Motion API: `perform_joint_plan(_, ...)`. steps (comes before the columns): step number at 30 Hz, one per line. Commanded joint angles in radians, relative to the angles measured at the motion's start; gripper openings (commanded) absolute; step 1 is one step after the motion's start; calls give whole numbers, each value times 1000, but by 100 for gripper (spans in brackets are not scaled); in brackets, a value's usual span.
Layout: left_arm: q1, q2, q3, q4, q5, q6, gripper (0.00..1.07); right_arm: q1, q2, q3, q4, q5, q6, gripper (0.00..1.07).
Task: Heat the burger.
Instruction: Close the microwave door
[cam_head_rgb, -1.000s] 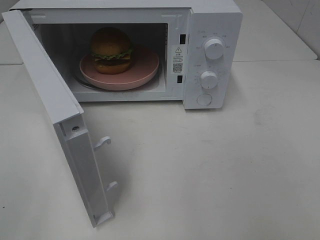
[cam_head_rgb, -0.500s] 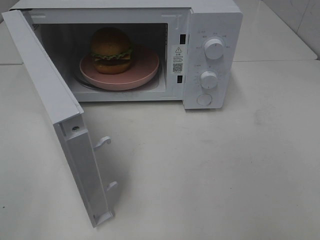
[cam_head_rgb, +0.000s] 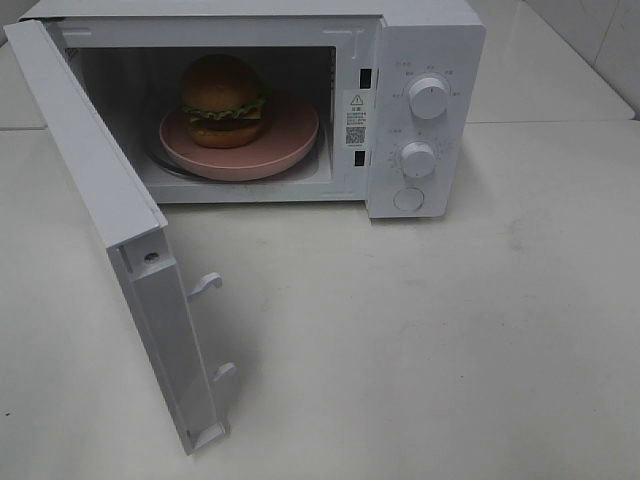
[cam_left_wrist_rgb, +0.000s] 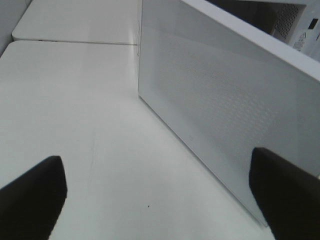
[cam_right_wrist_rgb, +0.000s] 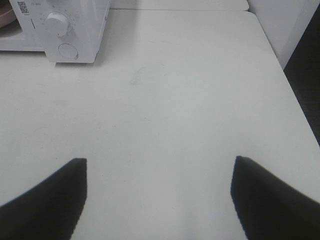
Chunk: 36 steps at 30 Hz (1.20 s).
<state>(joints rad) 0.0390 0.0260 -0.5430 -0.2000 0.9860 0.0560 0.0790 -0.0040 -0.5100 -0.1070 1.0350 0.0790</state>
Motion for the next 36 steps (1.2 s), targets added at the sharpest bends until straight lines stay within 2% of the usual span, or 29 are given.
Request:
perform_joint_plan(1,-2,58,-10,11,-45,-11,79,-8,-26,4,-5,-3,4,76)
perform_joint_plan(2,-2,100,-10,10,-67,-12,66,-8,-26,4,-5,-3,4,76)
perform_joint_plan(5,-2,121,-10,10,-78,-12,60,-8,-26,4,-5,-3,4,76)
perform_joint_plan(6,-2,161,-10,10,-96,-12,45,-8,-26,4,-5,-3,4,76)
perform_joint_plan(7,-2,183,-10,10,-110,-12,38,-8,-26,4,-5,-3,4,76)
perform_joint_plan(8,-2,183,-10,10,-110,-12,38,-8,-26,4,-5,-3,4,76)
perform_joint_plan(10,-2,279,-10,15,-195,-11,13,-8,-26,4,-5,-3,4,76)
perform_joint_plan(11,-2,279,-10,15,-195,-11,13,-8,-26,4,-5,-3,4,76)
perform_joint_plan(12,-2,307,-10,18,-215,-11,5,-8,-26,4,-5,-3,4,76)
perform_joint_plan(13,-2,357,-10,18,-255,13,0,-8,-26,4,-5,-3,4,76)
perform_joint_plan(15,-2,385,-10,18,-276,28,0,-8,-26,4,-5,-3,4,76)
perform_joint_plan(16,-2,435,-10,17,-325,60,0,-8,-26,4,-5,-3,4,76)
perform_joint_plan(19,-2,461,-10,16,-356,80,0,-8,-26,4,-5,-3,4,76)
perform_joint_plan(21,-2,546,-6,7,-485,143,0,-8,-26,4,-5,-3,4,76)
perform_joint_plan(25,-2,594,31,-10,-609,147,0,-8,-26,4,-5,-3,4,76)
perform_joint_plan(27,-2,635,97,-14,-739,147,0,-8,-26,4,-5,-3,4,76)
perform_joint_plan(28,-2,635,97,-14,-739,147,0,-8,-26,4,-5,-3,4,76)
perform_joint_plan(29,-2,659,151,-13,-842,148,0,-8,-26,4,-5,-3,4,76)
perform_joint_plan(31,-2,668,171,-13,-886,145,0,-8,-26,4,-5,-3,4,76)
perform_joint_plan(32,-2,689,217,-13,-996,141,0,-8,-26,4,-5,-3,4,76)
perform_joint_plan(33,-2,689,217,-13,-996,141,0,-8,-26,4,-5,-3,4,76)
perform_joint_plan(34,-2,712,263,-13,-1122,139,0,-8,-26,4,-5,-3,4,76)
perform_joint_plan(36,-2,725,280,-12,-1182,139,0,-8,-26,4,-5,-3,4,76)
